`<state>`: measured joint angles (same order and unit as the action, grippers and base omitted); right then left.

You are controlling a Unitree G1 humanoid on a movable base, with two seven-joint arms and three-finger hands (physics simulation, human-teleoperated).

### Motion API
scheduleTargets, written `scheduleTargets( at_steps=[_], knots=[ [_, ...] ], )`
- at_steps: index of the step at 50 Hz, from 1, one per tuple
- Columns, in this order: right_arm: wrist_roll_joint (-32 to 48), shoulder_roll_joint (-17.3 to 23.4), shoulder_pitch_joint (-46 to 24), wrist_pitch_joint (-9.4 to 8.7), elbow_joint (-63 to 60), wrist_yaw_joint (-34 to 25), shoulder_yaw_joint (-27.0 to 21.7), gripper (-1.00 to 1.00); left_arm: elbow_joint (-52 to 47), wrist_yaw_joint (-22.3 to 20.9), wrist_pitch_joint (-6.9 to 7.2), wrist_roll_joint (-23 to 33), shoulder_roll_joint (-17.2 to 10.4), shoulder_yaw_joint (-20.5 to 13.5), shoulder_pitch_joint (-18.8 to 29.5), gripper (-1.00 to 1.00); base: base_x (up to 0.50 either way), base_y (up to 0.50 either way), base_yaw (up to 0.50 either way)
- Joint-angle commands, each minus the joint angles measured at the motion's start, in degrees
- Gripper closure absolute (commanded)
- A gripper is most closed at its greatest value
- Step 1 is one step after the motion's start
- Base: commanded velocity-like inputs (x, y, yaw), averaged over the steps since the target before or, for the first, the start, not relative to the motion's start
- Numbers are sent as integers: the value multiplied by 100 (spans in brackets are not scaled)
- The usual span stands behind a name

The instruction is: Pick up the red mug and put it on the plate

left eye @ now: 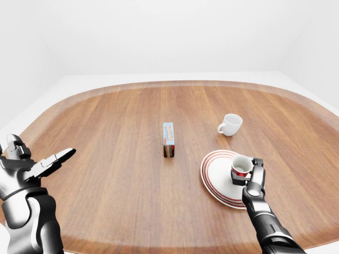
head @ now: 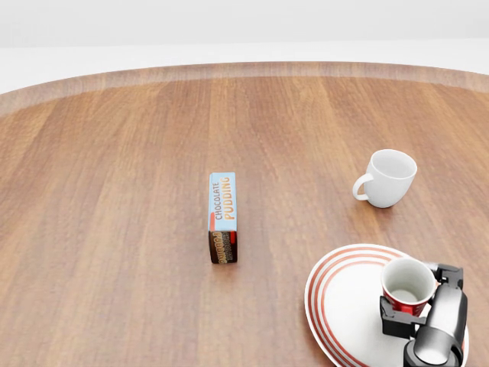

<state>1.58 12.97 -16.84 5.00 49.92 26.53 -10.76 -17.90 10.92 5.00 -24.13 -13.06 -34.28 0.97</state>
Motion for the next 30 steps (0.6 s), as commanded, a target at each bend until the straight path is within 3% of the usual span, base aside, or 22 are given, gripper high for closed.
scheduleTargets(
  at_steps=[1,4,9,12,14,19,20,30],
  knots=[
    [42,-53,111,0,-67,2,34,100,0,-4,0,18,10,6,0,-100,0,0,0],
    [71,-63,115,0,-90,-7,55,100,46,-11,0,29,9,19,11,-100,0,0,0],
    [170,-67,45,0,82,19,98,44,74,-8,0,26,-2,25,20,-100,0,0,0],
    [204,-60,12,0,156,36,112,40,100,-10,0,27,-5,33,25,-100,0,0,0],
    [234,-50,-55,0,353,73,121,15,106,-10,0,20,-7,31,21,-100,0,0,0],
    [241,-48,-38,0,299,72,134,1,98,-11,0,22,-4,35,10,-100,0,0,0],
    [256,-46,-57,0,338,80,141,-15,94,-10,0,19,-5,33,11,-100,0,0,0],
    [289,-52,-79,0,360,72,161,-39,67,8,0,17,-8,37,23,-100,0,0,0]
  ],
)
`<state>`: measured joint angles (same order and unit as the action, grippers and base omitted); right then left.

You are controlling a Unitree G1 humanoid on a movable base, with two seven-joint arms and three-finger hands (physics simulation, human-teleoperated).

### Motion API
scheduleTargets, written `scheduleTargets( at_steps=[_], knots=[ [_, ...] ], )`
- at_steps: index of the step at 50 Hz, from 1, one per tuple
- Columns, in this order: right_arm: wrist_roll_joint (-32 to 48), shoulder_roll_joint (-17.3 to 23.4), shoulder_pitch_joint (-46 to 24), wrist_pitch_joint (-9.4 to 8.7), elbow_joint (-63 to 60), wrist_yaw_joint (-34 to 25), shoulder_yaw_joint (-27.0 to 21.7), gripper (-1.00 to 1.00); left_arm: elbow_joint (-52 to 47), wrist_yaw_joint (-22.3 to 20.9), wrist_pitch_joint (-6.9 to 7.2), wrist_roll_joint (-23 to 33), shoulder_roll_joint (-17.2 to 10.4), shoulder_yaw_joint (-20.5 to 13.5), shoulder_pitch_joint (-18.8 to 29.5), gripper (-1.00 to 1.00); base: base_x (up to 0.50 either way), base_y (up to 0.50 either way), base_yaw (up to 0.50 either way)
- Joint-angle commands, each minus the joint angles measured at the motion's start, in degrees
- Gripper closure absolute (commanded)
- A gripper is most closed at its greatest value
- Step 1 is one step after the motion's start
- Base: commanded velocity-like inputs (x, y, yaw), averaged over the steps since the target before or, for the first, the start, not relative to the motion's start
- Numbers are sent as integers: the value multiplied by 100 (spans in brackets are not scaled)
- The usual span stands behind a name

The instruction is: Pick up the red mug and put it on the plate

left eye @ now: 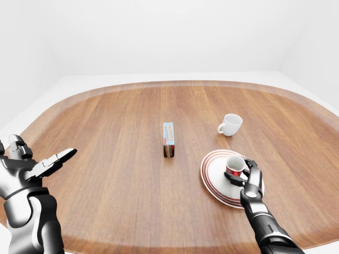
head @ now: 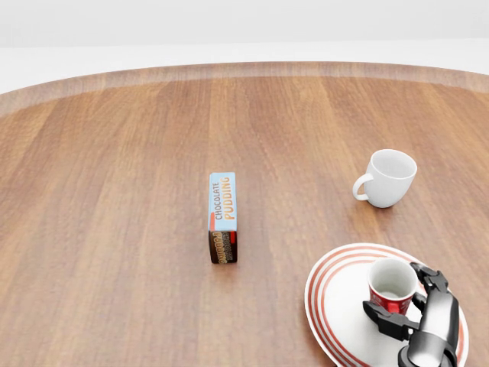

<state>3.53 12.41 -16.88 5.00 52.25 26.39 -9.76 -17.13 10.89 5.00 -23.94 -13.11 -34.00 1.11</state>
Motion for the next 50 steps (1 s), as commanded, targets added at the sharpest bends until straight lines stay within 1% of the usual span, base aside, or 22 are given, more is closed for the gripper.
scheduleTargets(
  at_steps=[1,3,5,6,10,11,14,20,23,28,29,31,32,34,35,36,37,38,40,41,46,50],
  knots=[
    [96,5,-86,0,148,88,61,-41,-12,5,0,-7,-5,2,4,-100,0,0,0],
    [103,5,-89,0,145,87,67,-40,28,-10,0,0,-4,2,6,-100,0,0,0],
    [97,13,-104,0,189,89,58,-46,10,6,0,2,-9,10,16,-100,0,0,0],
    [97,10,-91,0,148,88,62,-58,9,7,0,-2,-11,6,17,-100,0,0,0],
    [109,9,-102,0,166,90,69,-72,14,10,0,1,-12,12,20,-100,0,0,0],
    [109,10,-104,0,177,91,68,-88,10,6,0,-3,-11,7,13,-100,0,0,0],
    [122,4,-98,0,171,98,79,-100,42,-8,0,6,-8,10,16,-100,0,0,0],
    [131,-7,-43,0,8,76,81,-100,29,9,0,-2,-14,14,15,-100,0,0,0],
    [138,-31,77,0,-315,47,72,-100,14,9,0,-1,-12,8,13,-100,0,0,0],
    [193,-124,455,0,-1472,-85,9,-100,3,12,0,6,-5,11,12,-100,0,0,0],
    [203,-158,606,0,-1954,-141,-10,-100,4,11,0,6,-5,11,13,-100,0,0,0],
    [236,-212,765,0,-2504,-223,-69,-100,20,11,0,13,-5,16,17,-100,0,0,0],
    [259,-259,961,0,-3149,-290,-101,-100,22,7,0,13,-3,16,13,-100,0,0,0],
    [318,-328,1122,-301,-3794,-399,-187,-100,26,7,0,15,-3,20,14,-100,0,0,0],
    [334,-365,1229,-532,-4217,-479,-232,-100,20,7,0,16,-2,20,11,-100,0,0,0],
    [352,-410,1359,-808,-4740,-574,-279,-100,8,10,0,16,0,20,7,-100,0,0,0],
    [381,-456,1434,-967,-5073,-636,-325,-100,2,11,0,18,0,23,7,-100,0,0,0],
    [443,-500,1546,-1000,-5613,-720,-361,-100,-6,12,0,17,2,21,6,-100,0,0,0],
    [539,-583,1630,-1000,-6151,-845,-437,-100,-1,10,0,17,3,19,8,-100,0,0,0],
    [606,-613,1707,-1000,-6606,-922,-485,-100,2,7,0,24,5,22,6,-100,0,0,0],
    [749,-745,1803,-1000,-7655,-1183,-678,-100,-1,5,0,20,5,18,4,-100,0,0,0],
    [795,-827,1831,-1000,-8257,-1325,-794,-100,-27,5,0,9,8,5,-7,-100,0,0,0]
  ],
)
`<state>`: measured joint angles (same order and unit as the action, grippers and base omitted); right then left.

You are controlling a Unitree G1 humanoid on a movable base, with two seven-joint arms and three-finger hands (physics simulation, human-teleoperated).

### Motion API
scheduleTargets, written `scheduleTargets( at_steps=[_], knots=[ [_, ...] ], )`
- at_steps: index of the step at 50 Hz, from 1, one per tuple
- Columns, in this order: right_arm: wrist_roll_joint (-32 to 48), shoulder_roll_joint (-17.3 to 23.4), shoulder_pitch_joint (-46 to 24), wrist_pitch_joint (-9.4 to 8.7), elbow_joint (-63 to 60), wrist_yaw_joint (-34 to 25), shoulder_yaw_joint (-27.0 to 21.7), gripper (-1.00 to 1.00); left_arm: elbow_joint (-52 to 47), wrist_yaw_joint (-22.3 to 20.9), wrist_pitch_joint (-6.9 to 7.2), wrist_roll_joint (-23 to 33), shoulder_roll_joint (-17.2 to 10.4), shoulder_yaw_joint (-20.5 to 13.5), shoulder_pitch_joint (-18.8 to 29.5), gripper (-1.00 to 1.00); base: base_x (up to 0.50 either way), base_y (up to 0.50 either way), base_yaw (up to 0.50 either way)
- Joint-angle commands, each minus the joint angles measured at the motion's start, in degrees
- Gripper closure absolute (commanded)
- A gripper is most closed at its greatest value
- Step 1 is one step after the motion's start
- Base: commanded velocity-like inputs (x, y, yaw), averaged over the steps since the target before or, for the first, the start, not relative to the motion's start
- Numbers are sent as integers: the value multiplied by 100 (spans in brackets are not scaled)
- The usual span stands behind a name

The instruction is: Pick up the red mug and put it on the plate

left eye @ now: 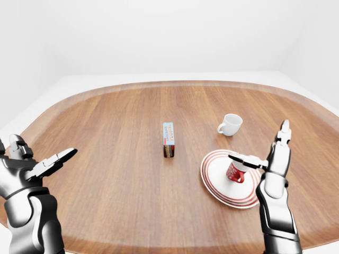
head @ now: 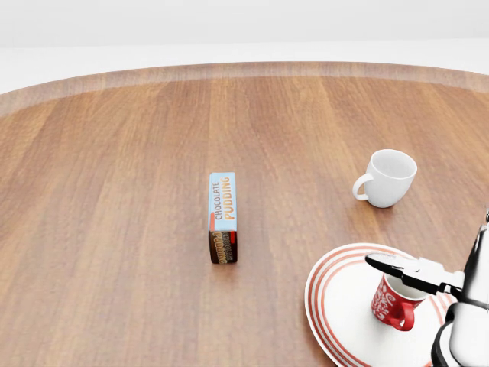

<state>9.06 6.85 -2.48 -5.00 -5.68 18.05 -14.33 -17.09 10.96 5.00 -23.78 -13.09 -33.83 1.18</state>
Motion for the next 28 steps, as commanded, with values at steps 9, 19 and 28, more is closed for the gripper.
scheduleTargets(
  at_steps=[9,19,28],
  knots=[
    [284,-294,360,0,-2377,-515,-341,-100,-52,-2,0,-6,7,-14,-12,-100,0,0,0],
    [302,-287,340,0,-2307,-535,-310,-100,32,-27,0,5,0,-6,9,-100,0,0,0],
    [309,-289,348,0,-2319,-556,-304,-100,18,-11,0,2,-4,5,8,-100,0,0,0]
  ],
)
